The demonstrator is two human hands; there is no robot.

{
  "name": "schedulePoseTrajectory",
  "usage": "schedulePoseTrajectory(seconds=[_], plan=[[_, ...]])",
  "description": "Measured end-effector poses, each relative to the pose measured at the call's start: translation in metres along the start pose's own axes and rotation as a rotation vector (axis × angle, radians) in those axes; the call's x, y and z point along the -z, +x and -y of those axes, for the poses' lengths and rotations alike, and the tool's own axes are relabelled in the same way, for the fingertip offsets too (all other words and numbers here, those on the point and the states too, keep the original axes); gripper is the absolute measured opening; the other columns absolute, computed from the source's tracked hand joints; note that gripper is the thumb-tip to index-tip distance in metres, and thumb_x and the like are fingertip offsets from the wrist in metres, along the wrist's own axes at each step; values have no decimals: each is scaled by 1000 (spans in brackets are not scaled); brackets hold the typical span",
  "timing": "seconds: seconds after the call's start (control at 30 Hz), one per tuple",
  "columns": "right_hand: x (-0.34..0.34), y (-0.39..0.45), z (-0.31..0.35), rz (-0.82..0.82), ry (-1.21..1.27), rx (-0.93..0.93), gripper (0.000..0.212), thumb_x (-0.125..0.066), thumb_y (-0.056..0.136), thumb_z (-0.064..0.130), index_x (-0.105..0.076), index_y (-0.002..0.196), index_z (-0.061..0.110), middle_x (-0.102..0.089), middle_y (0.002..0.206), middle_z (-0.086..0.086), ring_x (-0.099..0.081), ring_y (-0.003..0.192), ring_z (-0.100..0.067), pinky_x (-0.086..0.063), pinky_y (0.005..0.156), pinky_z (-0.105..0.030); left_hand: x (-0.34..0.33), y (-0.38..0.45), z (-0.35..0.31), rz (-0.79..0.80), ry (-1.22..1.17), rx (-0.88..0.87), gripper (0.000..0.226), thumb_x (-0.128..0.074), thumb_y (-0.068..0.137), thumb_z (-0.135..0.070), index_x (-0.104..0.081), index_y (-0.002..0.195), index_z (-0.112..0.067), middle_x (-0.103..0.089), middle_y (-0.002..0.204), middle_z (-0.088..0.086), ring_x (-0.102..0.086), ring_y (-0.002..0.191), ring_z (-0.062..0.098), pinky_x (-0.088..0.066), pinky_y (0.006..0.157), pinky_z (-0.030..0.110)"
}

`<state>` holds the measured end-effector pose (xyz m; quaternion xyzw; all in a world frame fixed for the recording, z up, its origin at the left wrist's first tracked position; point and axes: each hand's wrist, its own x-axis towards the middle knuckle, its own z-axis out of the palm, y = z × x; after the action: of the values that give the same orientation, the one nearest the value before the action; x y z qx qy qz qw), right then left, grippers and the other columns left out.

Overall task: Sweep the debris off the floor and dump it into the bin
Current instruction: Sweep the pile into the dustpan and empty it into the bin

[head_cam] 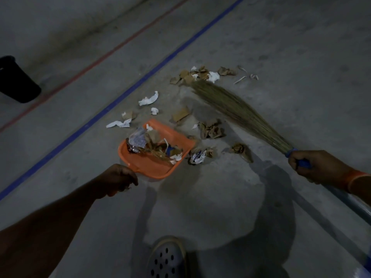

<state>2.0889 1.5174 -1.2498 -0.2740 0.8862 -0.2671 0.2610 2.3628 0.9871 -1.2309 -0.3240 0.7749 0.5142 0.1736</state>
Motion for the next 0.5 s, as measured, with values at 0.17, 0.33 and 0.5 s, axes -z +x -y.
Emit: schedulePoseTrajectory(seconds=[0.17, 0.33, 0.5], plan=[[-8, -12, -10, 13, 30, -88, 28, -58, 85, -3, -62, 78, 24, -61, 68, -6, -51, 42, -12, -47, 43, -29, 11, -5, 21, 42, 6, 13, 29, -47, 91, 20, -70, 76, 11, -51, 53, 15, -46, 39, 14, -38, 40, 20], [-19, -15, -13, 78, -43, -118, 24, -59, 84, 0, -60, 77, 23, -62, 69, -4, -52, 41, -12, -50, 45, -34, 19, -10, 34, 15, 8, 16, 33, -49, 90, 18, -72, 70, 5, -56, 60, 22, -50, 45, 22, -42, 42, 23], [-26, -23, -12, 87, -28, -118, 22, -58, 83, 1, -59, 77, 22, -62, 67, -9, -51, 41, -13, -50, 45, -34, 28, -16, 42, -40, 43, 14, 30, -49, 90, 19, -69, 70, 9, -54, 59, 22, -47, 45, 22, -39, 41, 21]])
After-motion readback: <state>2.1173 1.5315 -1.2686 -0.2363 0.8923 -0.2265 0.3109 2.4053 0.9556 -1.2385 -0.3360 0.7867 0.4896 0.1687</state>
